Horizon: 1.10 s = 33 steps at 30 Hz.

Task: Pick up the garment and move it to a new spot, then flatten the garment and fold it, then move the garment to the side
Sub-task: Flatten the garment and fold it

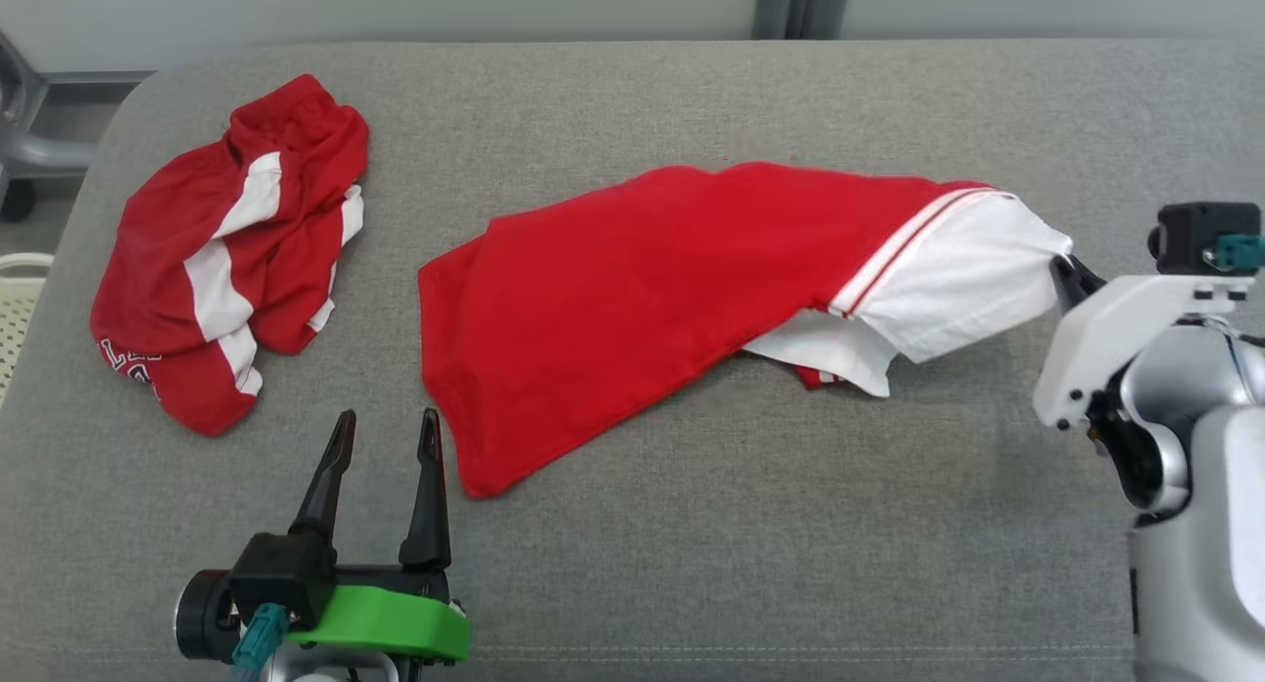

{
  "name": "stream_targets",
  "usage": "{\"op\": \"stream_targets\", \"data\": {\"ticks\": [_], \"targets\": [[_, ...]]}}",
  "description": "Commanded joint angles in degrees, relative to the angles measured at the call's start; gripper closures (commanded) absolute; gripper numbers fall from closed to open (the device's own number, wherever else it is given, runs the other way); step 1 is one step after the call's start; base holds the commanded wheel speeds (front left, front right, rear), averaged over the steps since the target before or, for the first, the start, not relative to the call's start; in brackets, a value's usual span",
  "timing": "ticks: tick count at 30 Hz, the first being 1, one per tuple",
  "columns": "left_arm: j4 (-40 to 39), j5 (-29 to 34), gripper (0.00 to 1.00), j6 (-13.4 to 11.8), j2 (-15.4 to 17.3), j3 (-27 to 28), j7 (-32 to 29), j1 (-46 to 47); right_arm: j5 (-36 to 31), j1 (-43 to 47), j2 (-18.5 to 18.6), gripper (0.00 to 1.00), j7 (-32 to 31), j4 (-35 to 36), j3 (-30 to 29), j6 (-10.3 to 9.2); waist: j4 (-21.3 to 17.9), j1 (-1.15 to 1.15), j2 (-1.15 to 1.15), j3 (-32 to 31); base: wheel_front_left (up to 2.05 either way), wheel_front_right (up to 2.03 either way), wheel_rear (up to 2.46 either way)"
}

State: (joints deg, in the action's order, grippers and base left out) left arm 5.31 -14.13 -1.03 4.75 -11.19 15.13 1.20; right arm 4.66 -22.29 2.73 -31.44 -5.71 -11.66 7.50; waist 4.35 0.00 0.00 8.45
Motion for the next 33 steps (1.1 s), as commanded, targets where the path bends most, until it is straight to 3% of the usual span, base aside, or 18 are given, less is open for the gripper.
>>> {"op": "stream_targets", "data": {"ticks": [1, 5, 8, 13, 19, 20, 21, 30, 33], "targets": [[-0.01, 0.19, 0.00, -0.28, 0.05, 0.09, 0.02, -0.33, 0.98, 2.64, 0.27, 1.00, -2.00, 3.68, -0.59, -0.02, -1.13, 0.00, 0.00, -0.57, 0.00, 0.00, 0.00], [0.16, 0.18, 0.00, -0.20, 0.07, 0.22, 0.02, 0.12, 1.94, 8.78, 0.27, 1.00, -7.34, 13.58, -1.60, -0.02, -2.44, 0.00, 0.00, -0.29, 0.00, 0.00, 0.00], [0.33, 0.24, 0.00, -0.09, 0.13, 0.29, 0.02, 0.79, 2.97, 12.00, 0.25, 1.00, -9.59, 17.15, -2.06, -0.02, -3.21, 0.00, 0.00, 0.11, 0.00, 0.00, 0.00], [0.70, 0.30, 0.00, 0.08, 0.22, 0.29, 0.02, 1.57, 3.34, 14.77, 0.26, 1.00, -11.28, 18.19, -2.55, -0.02, -3.86, 0.00, 0.00, 0.59, 0.00, 0.00, 0.00], [1.52, 0.55, 0.00, 0.40, 0.17, -0.06, 0.02, 2.56, 1.83, 17.28, 0.26, 1.00, -11.85, 12.94, -0.75, -0.02, -4.01, 0.00, 0.00, 1.09, 0.00, 0.00, 0.00], [1.68, 0.61, 0.00, 0.34, 0.17, -0.11, 0.02, 2.73, 1.76, 17.45, 0.26, 0.93, -11.38, 11.78, -0.59, -0.02, -3.94, 0.00, 0.00, 1.08, 0.00, 0.00, 0.00], [1.79, 0.67, 0.00, 0.36, 0.15, -0.19, 0.02, 2.89, 1.89, 17.51, 0.27, 0.00, -10.69, 10.44, -0.64, -0.02, -3.86, 0.00, 0.00, 1.05, 0.00, 0.00, 0.00], [3.23, 0.65, 0.00, -0.22, 0.41, 0.18, 0.02, 1.64, -1.37, 16.85, 0.24, 0.00, -3.65, 2.25, -2.60, -0.02, -3.16, 0.00, 0.00, -0.52, 0.00, 0.00, 0.00], [2.92, 0.03, 0.00, -1.83, -0.09, 1.70, 0.02, 0.75, -0.36, 16.37, 0.26, 0.00, 1.45, 1.23, -3.27, -0.02, -3.10, 0.00, 0.00, -1.55, 0.00, 0.00, 0.00]]}}
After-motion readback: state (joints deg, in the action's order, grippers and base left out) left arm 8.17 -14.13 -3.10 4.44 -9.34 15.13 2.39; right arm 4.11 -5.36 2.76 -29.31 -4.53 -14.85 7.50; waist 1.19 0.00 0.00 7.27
